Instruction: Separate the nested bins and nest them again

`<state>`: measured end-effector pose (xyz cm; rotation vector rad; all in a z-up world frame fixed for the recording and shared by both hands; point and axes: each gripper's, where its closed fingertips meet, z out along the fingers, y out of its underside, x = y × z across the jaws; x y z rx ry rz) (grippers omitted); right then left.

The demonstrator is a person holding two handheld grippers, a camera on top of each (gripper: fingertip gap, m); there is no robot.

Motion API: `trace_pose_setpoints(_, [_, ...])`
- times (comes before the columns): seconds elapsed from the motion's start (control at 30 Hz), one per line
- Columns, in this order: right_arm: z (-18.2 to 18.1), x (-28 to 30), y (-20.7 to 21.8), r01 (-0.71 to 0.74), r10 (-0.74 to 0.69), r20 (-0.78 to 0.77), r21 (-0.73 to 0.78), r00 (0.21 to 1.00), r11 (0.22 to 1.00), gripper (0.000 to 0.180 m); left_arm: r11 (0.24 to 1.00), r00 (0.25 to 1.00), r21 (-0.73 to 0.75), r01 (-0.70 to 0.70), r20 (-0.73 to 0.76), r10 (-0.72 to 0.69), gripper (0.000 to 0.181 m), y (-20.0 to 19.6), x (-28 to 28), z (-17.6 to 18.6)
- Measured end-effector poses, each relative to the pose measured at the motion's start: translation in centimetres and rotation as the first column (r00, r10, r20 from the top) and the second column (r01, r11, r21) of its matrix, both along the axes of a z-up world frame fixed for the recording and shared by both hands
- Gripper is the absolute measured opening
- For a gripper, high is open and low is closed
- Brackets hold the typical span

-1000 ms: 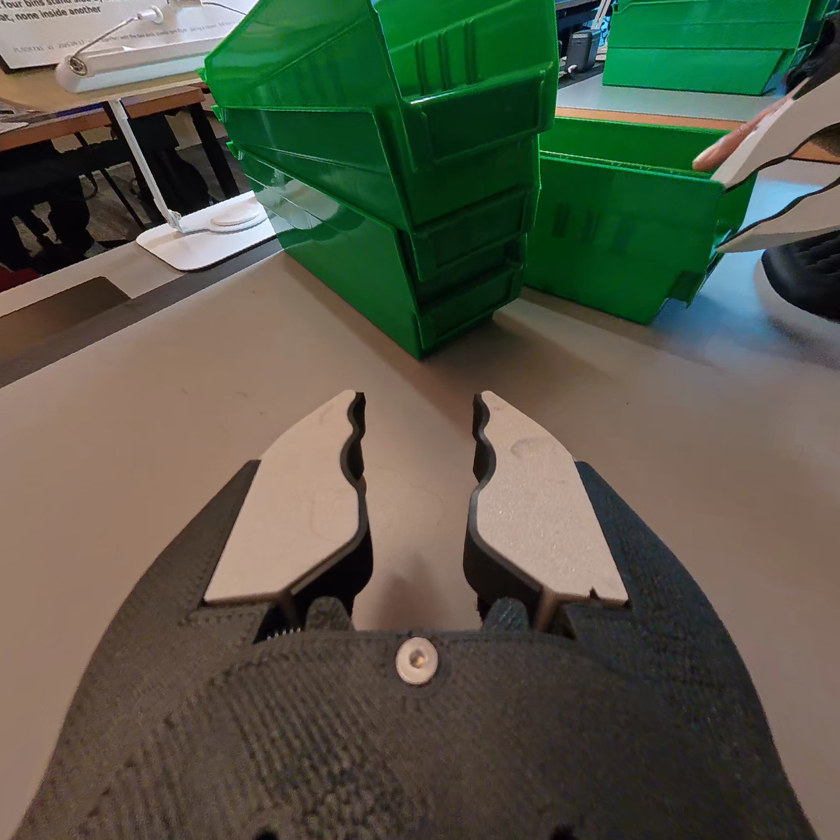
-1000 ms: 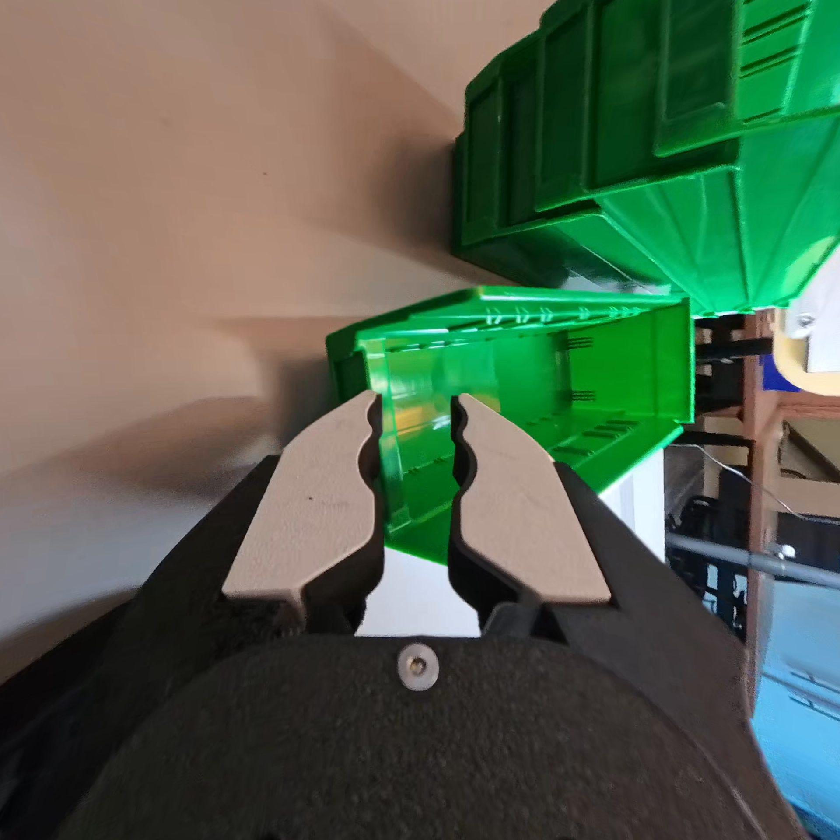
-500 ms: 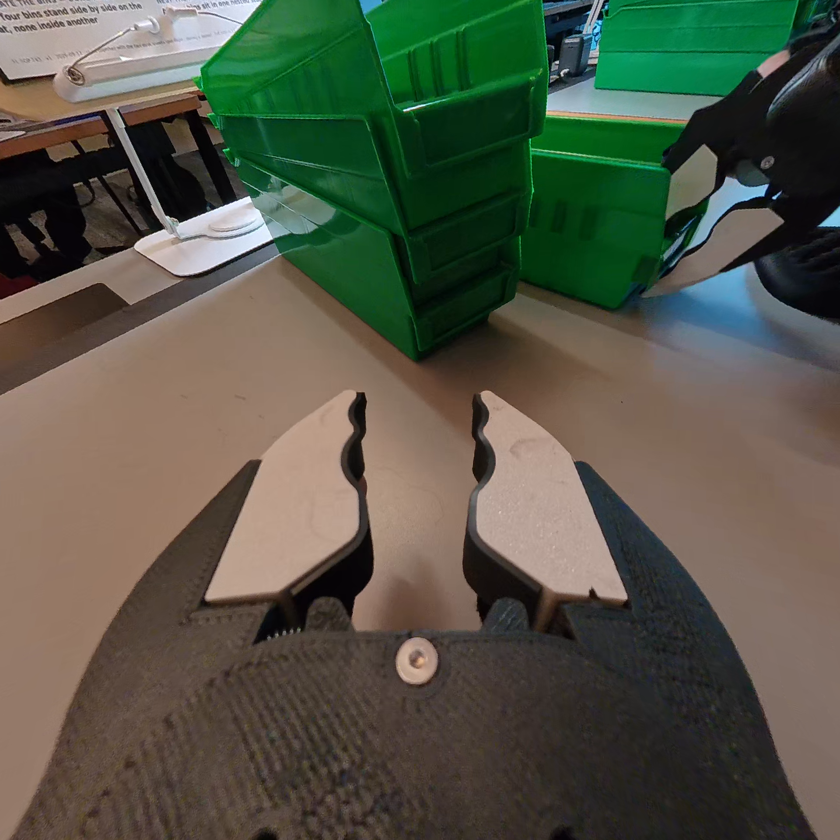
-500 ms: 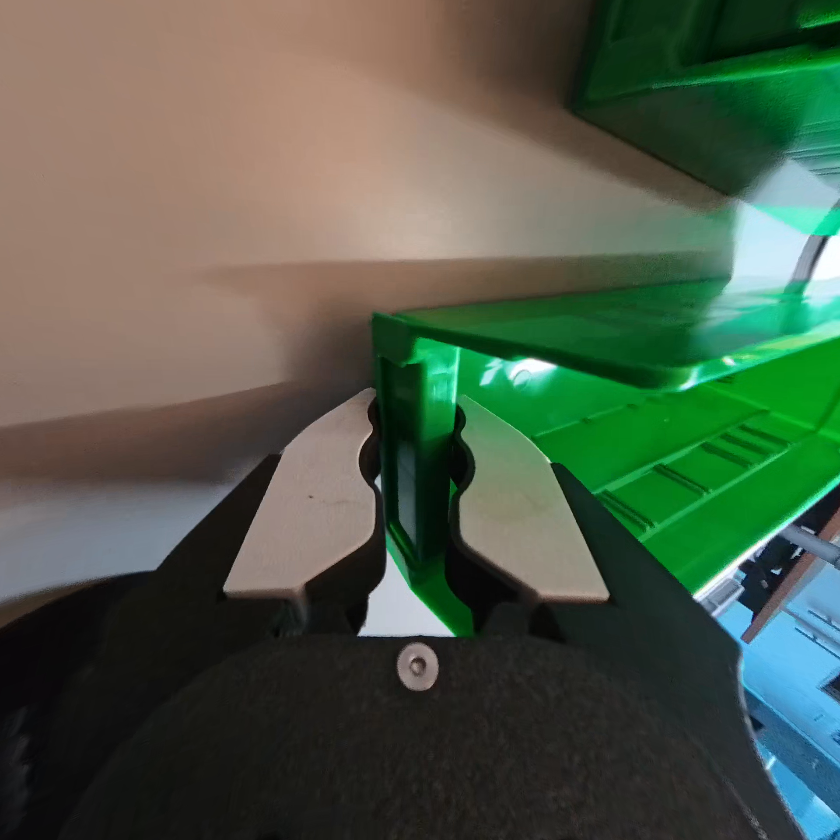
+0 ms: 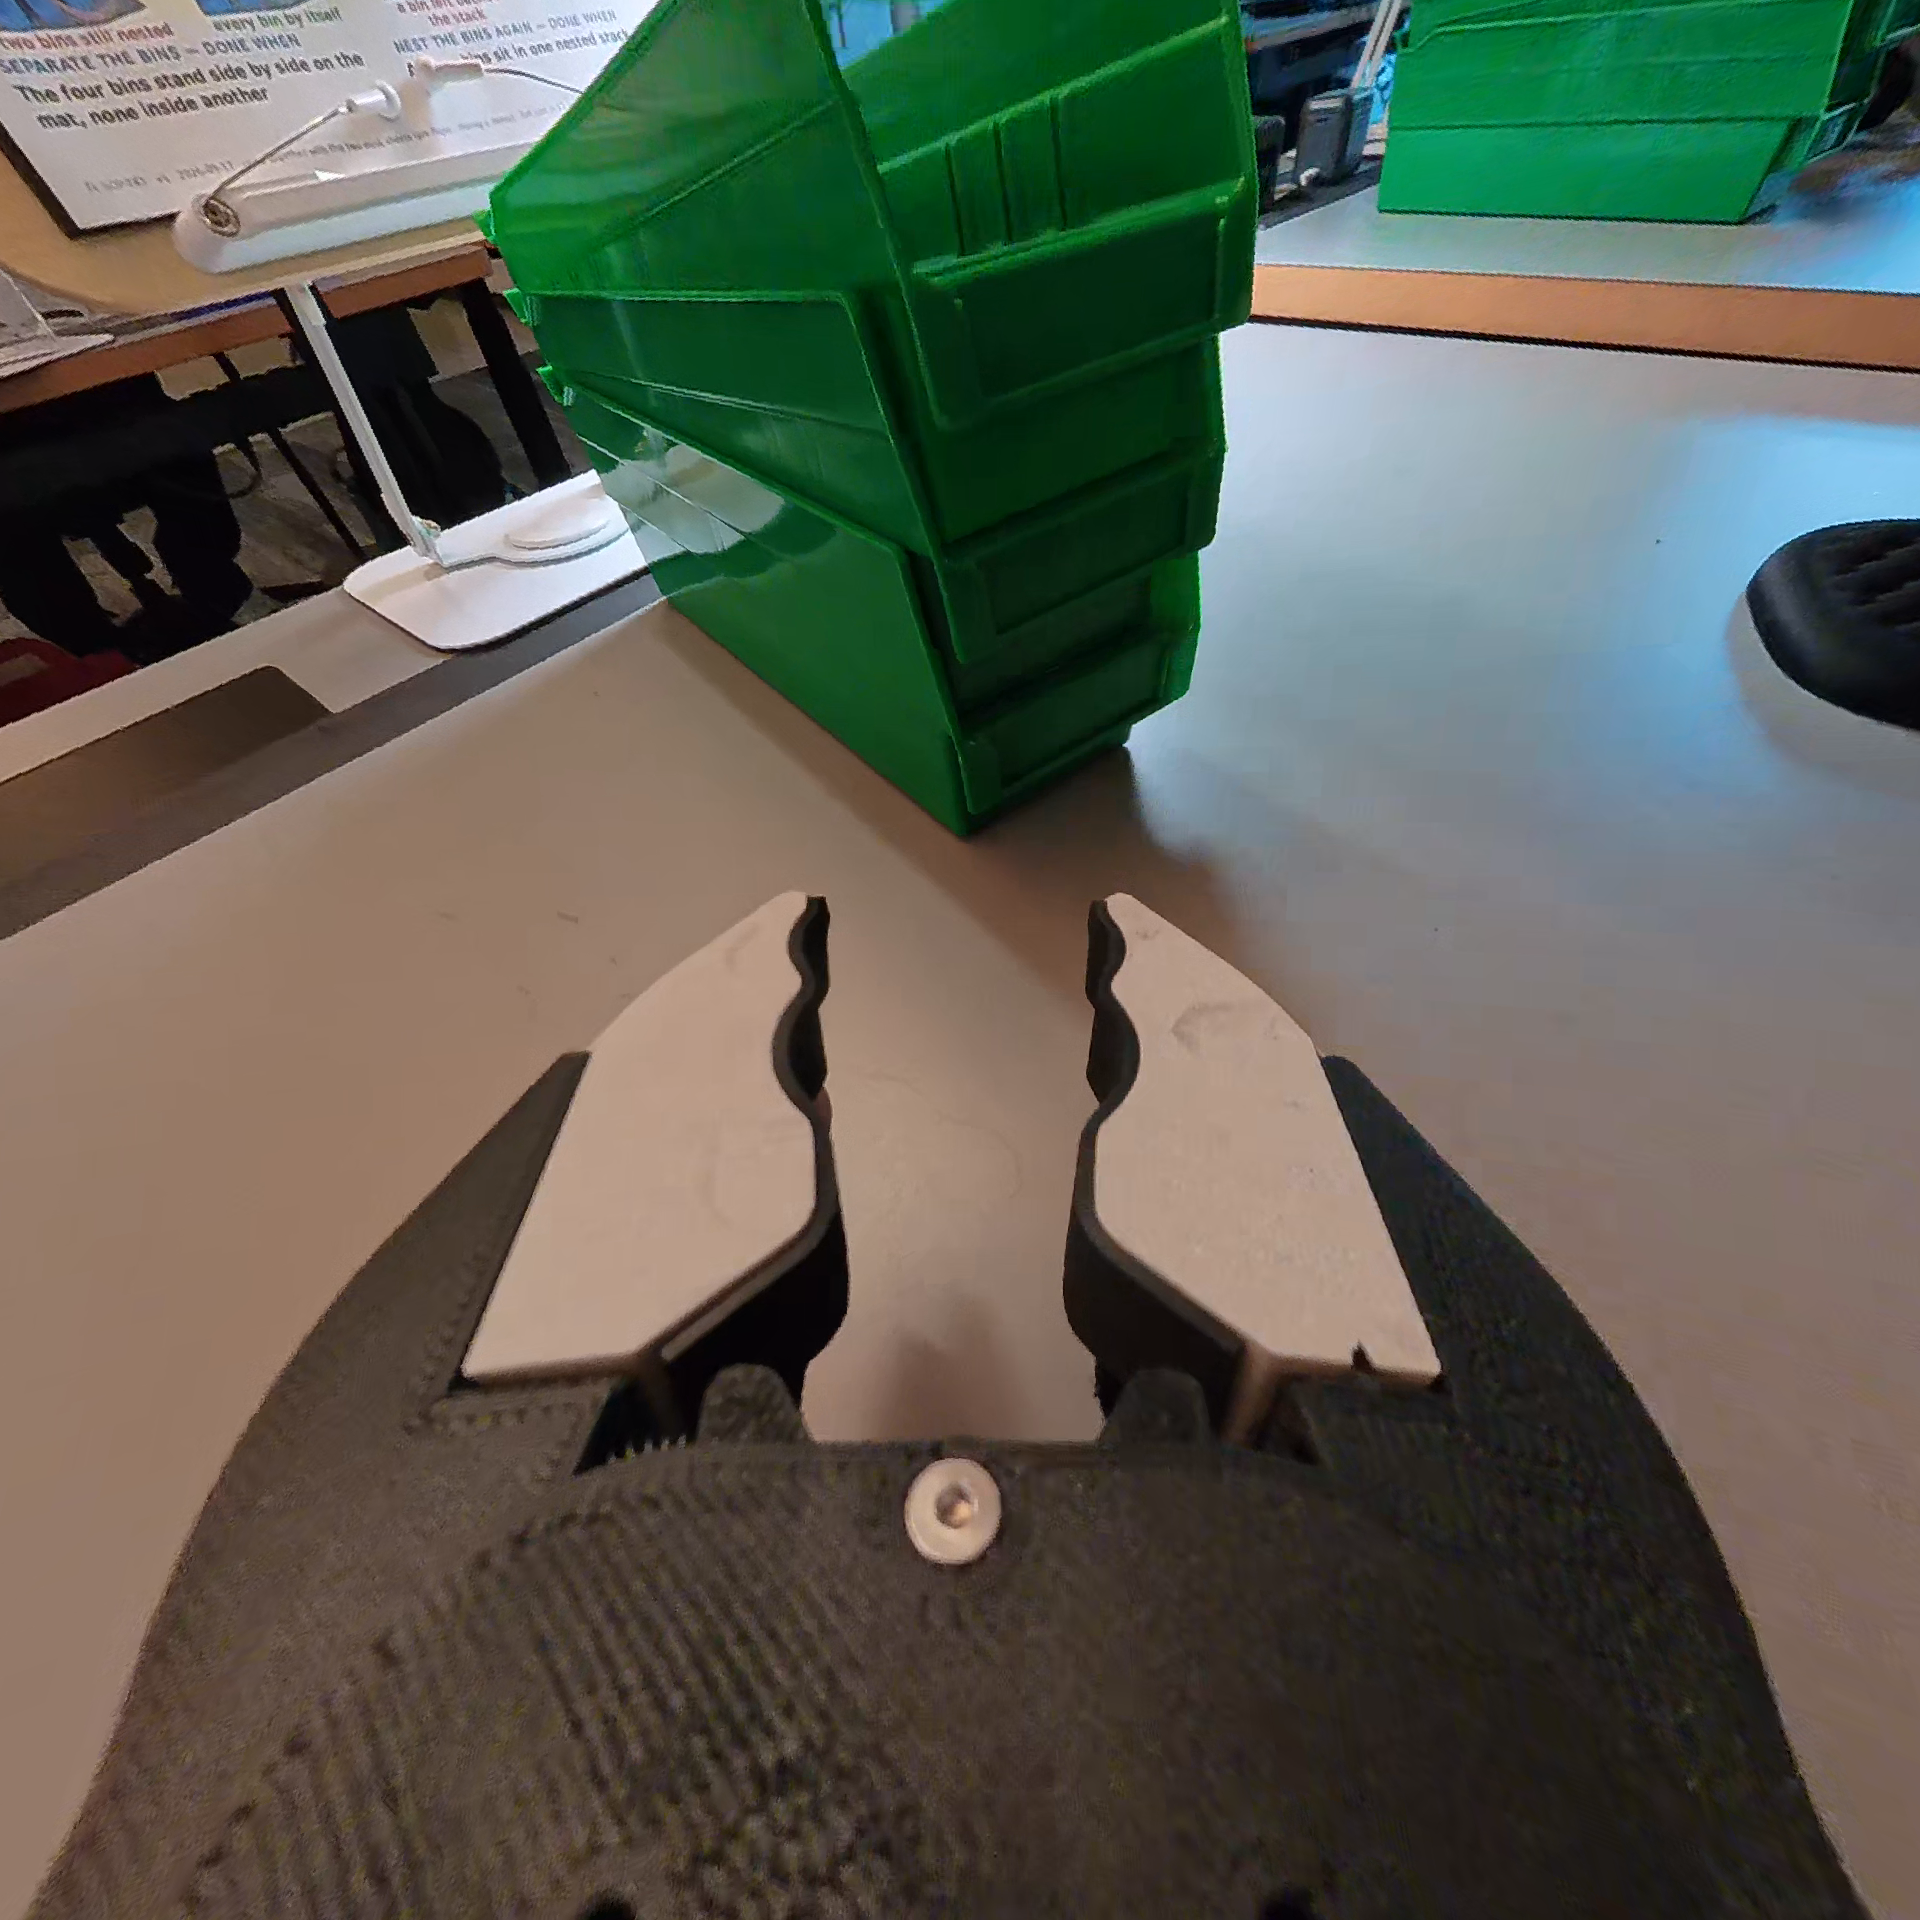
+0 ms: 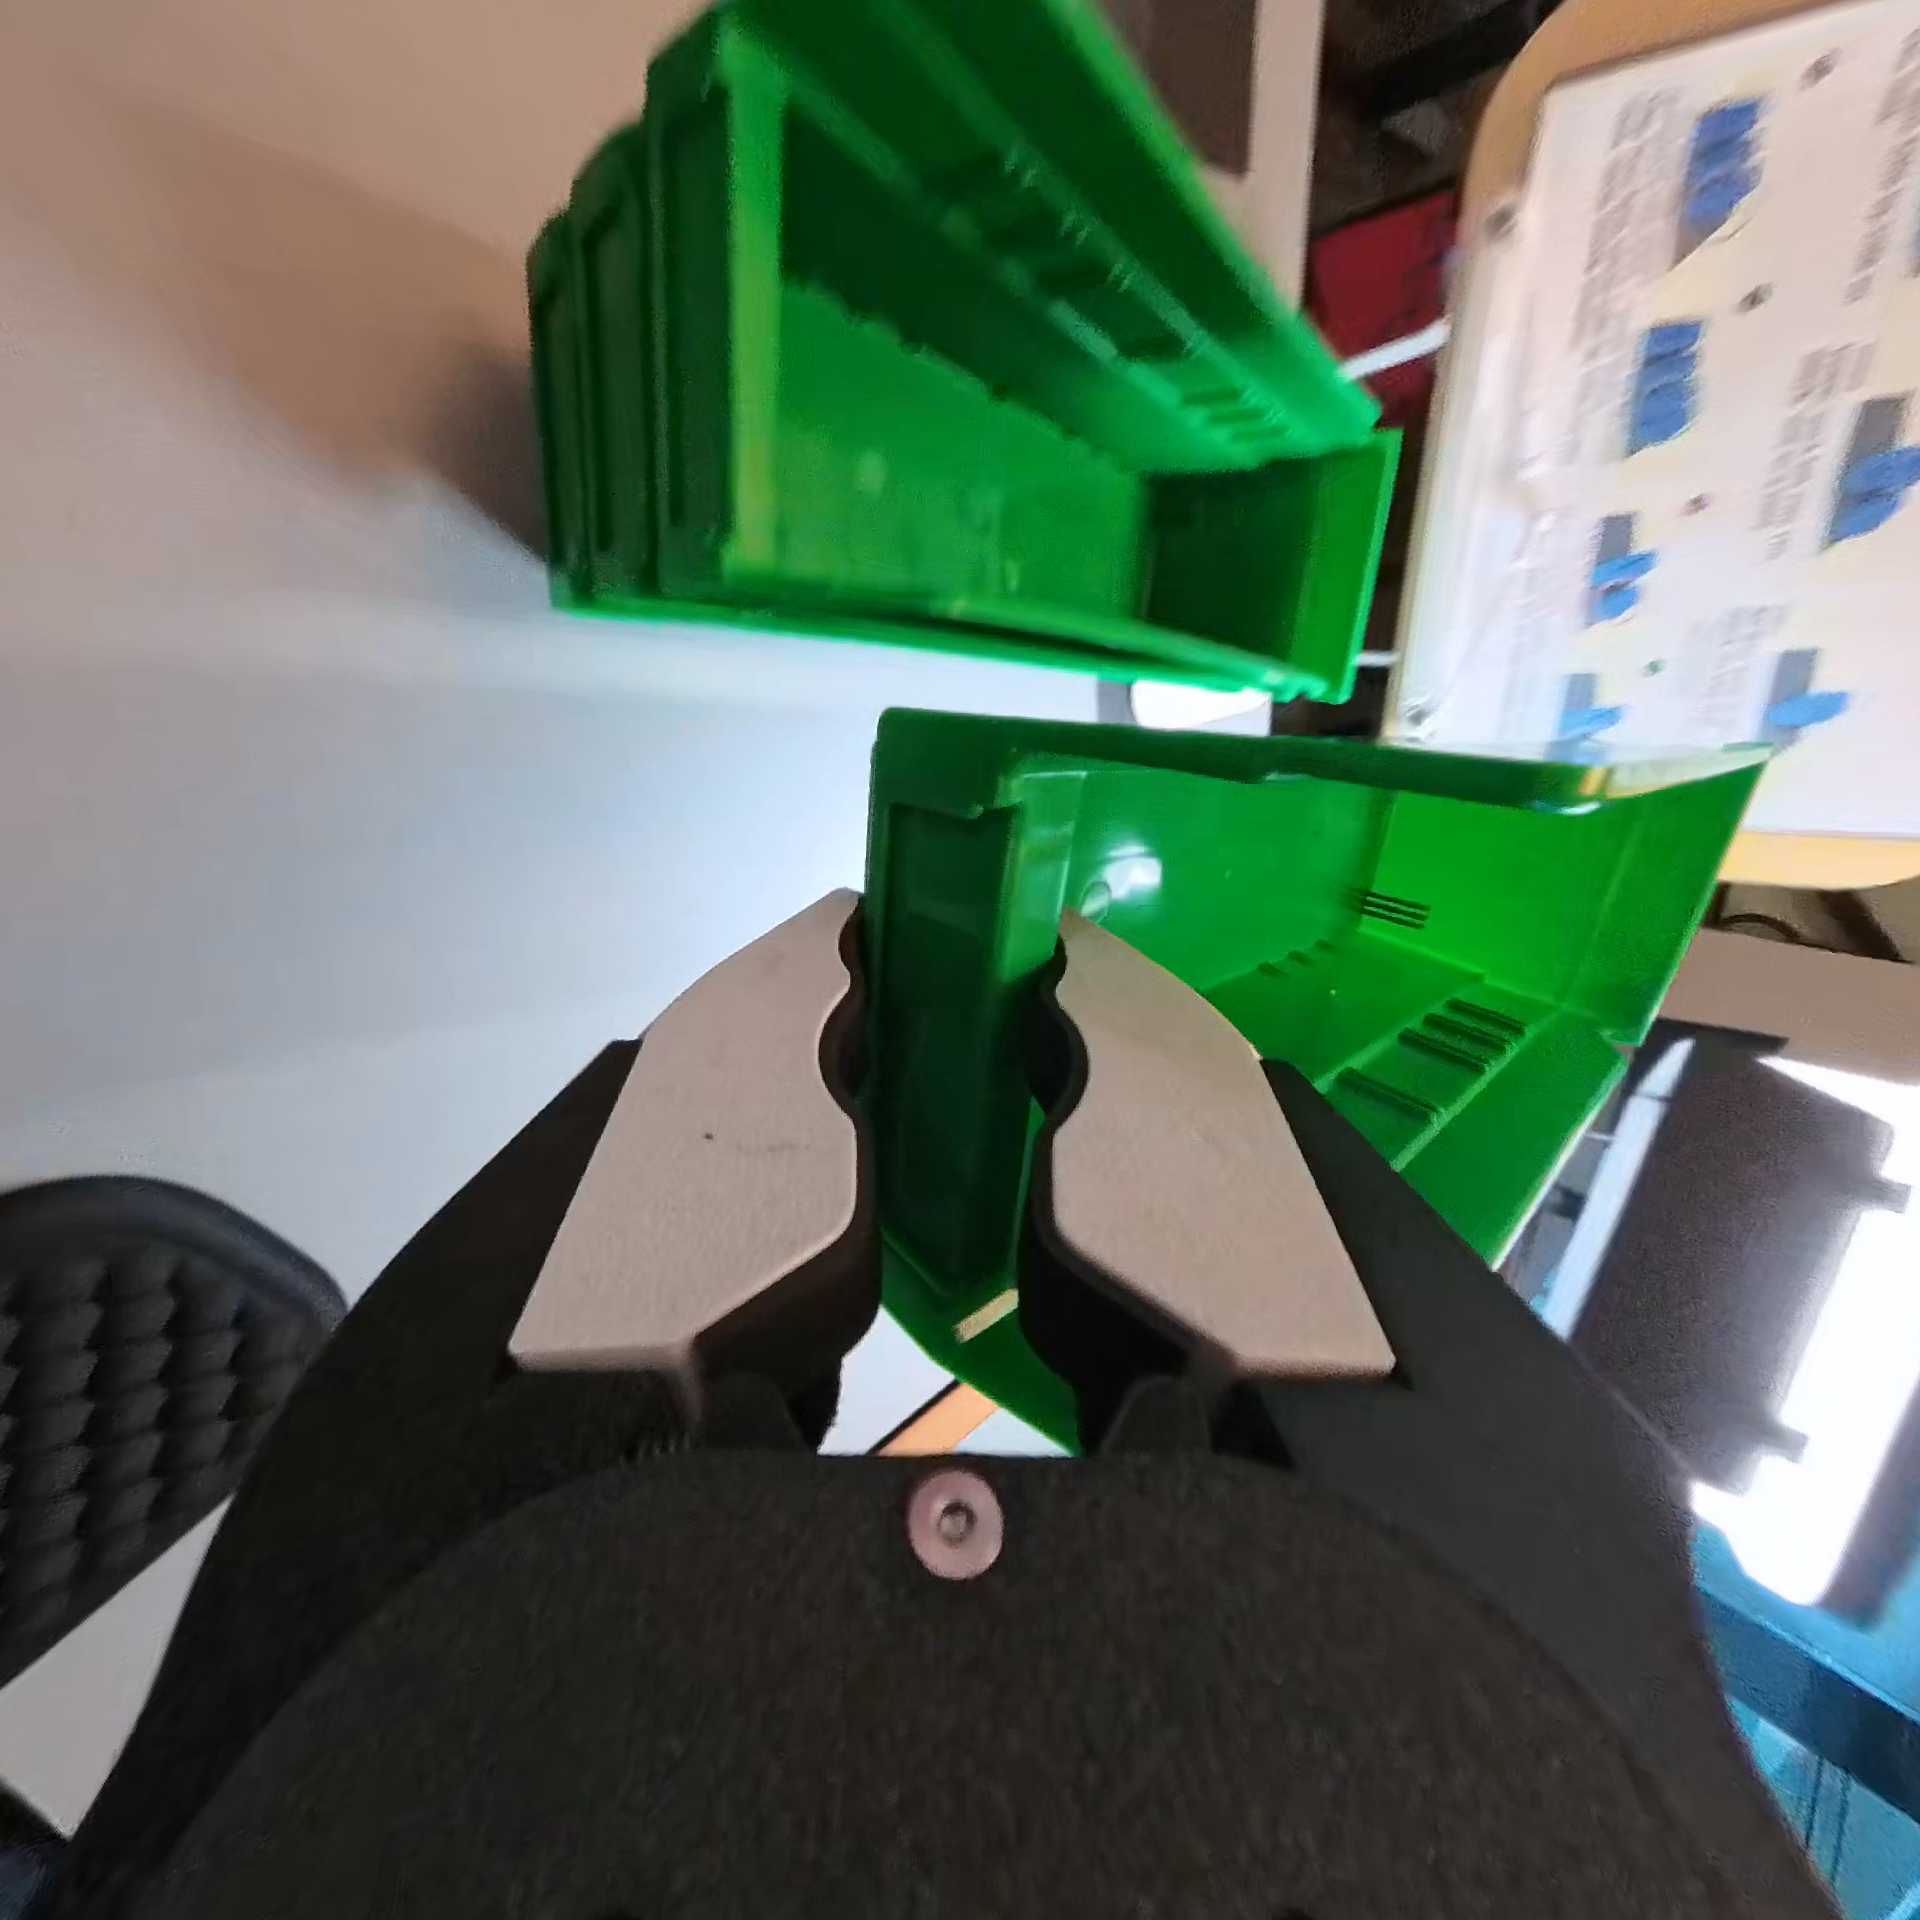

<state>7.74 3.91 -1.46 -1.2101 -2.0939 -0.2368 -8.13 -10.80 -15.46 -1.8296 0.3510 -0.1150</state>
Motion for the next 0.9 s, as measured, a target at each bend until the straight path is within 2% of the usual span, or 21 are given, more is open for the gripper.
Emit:
trace_pose_setpoints(0.1, [2.7,-3.0,-1.0,-0.017,0.017,-0.021,0.004,1.0,1.0,0.028,1.0,1.0,0.016,-0.008,-0.02,0.008,0.049,-0.1,0.0,0.3])
trace_pose_setpoints(0.23, [3.3,-6.9,-2.4,0.014,-0.015,-0.018,-0.054,1.0,0.998,0.028,1.0,1.0,0.026,-0.01,-0.018,0.011,0.049,-0.2,0.0,0.6])
trace_pose_setpoints(0.4, [-0.1,-9.9,-2.4,0.075,-0.07,0.056,-0.101,0.996,0.992,0.028,1.0,1.0,0.028,-0.008,-0.015,0.009,0.049,-0.3,0.0,0.6])
trace_pose_setpoints(0.5, [-1.4,-11.1,-1.5,0.071,-0.069,0.071,-0.029,0.995,0.997,0.028,1.0,1.0,0.027,-0.006,-0.016,0.007,0.049,-0.3,0.0,0.6])
trace_pose_setpoints(0.63, [-3.8,-11.5,-2.0,0.064,-0.055,0.113,-0.079,0.992,0.995,0.028,1.0,1.0,0.024,-0.004,-0.014,0.005,0.049,-0.3,0.1,0.5])
trace_pose_setpoints(0.77, [-5.2,-11.4,-1.8,0.03,-0.028,0.102,-0.019,0.994,0.999,0.031,1.0,1.0,0.024,-0.004,-0.017,0.004,0.049,-0.3,0.1,0.5])
trace_pose_setpoints(0.9, [-5.1,-10.5,-2.6,0.006,-0.003,0.093,-0.037,0.996,0.999,0.047,1.0,1.0,0.018,-0.002,-0.016,0.002,0.049,-0.3,0.1,0.4])
